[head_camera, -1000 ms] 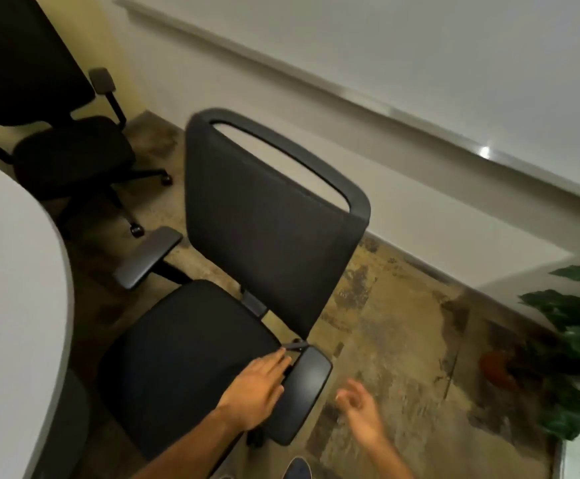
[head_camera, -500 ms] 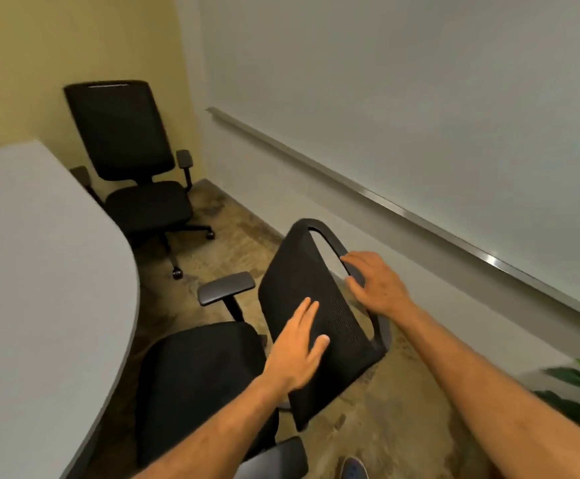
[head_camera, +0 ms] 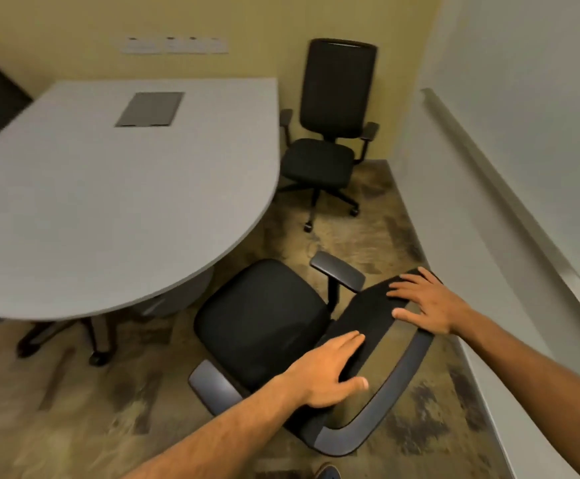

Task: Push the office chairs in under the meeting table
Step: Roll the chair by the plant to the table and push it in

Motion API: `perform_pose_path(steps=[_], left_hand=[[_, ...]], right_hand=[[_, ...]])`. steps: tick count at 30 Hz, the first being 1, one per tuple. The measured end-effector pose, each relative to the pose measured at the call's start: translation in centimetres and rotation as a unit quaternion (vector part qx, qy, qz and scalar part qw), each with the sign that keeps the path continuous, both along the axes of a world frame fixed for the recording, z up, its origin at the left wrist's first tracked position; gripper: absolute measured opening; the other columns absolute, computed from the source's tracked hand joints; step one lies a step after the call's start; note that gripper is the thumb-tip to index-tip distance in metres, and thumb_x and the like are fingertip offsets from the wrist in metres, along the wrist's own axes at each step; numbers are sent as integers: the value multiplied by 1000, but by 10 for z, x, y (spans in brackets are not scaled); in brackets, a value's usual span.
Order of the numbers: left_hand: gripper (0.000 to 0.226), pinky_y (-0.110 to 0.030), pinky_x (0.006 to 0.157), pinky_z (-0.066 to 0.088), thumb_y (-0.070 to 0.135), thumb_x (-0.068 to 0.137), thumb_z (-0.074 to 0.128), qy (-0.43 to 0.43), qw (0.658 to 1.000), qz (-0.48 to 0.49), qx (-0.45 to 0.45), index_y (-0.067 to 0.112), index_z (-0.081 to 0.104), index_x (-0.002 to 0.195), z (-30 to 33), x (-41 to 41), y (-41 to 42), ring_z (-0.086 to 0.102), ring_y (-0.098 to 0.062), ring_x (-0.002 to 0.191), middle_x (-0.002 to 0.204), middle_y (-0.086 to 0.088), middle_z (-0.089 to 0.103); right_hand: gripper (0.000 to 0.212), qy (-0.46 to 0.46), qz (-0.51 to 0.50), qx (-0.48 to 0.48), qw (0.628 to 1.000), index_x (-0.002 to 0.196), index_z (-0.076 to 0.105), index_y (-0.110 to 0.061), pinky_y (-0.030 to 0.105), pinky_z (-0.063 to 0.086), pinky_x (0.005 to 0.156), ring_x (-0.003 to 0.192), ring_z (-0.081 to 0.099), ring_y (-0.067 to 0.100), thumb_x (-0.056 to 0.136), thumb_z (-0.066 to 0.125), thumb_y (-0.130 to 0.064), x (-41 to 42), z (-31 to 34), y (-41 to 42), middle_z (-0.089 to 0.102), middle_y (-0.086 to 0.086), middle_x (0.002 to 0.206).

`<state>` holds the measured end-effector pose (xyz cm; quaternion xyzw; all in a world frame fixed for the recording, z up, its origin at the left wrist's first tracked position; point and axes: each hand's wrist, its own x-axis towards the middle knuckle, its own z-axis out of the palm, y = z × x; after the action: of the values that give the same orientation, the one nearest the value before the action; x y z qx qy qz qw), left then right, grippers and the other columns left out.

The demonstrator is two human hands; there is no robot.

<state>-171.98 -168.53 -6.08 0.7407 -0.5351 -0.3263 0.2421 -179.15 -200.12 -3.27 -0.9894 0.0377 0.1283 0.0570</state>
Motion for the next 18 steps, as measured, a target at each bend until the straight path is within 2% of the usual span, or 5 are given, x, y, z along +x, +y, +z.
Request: perform_pose_path(steps=[1, 4, 7, 12, 18], left_hand=[[85, -31, 121, 16, 65, 96, 46, -5, 998, 65, 15, 26, 7, 161, 3, -9, 8, 9, -10, 152, 168, 5, 11], [86, -36, 119, 25, 67, 92, 49, 51, 986, 143, 74, 32, 9, 160, 5, -13, 25, 21, -13, 150, 167, 8, 16], [87, -40, 116, 33, 70, 87, 51, 99, 971, 186, 109, 38, 13, 158, 6, -12, 44, 33, -16, 145, 165, 10, 23], [76, -39, 103, 40, 65, 91, 49, 75, 949, 248, 182, 43, 19, 157, 24, 8, 54, 46, -26, 134, 158, -1, 39], [67, -38, 89, 44, 72, 91, 38, 40, 873, 393, 288, 40, 41, 150, 13, -34, 85, 58, -30, 119, 140, -7, 59]], right_hand=[[72, -21, 64, 10, 998, 139, 57, -38, 44, -2, 124, 147, 29, 10, 92, 22, -80, 23, 1, 1, 51, -16, 149], [71, -51, 96, 16, 994, 129, 63, -44, 43, 6, 122, 137, 41, 4, 90, 19, -83, 39, -4, 8, 60, -21, 138], [67, -102, 114, 21, 988, 119, 67, -45, 37, 16, 116, 125, 51, 4, 90, 22, -84, 41, -16, 17, 66, -20, 127], [59, -143, 84, 17, 986, 109, 70, -43, 45, 27, 107, 112, 60, 14, 91, 27, -78, 62, -1, 25, 72, -12, 113], [47, -170, 115, 8, 979, 79, 69, -41, 44, 34, 100, 89, 61, 11, 92, 34, -69, 51, -22, 68, 72, -15, 85]])
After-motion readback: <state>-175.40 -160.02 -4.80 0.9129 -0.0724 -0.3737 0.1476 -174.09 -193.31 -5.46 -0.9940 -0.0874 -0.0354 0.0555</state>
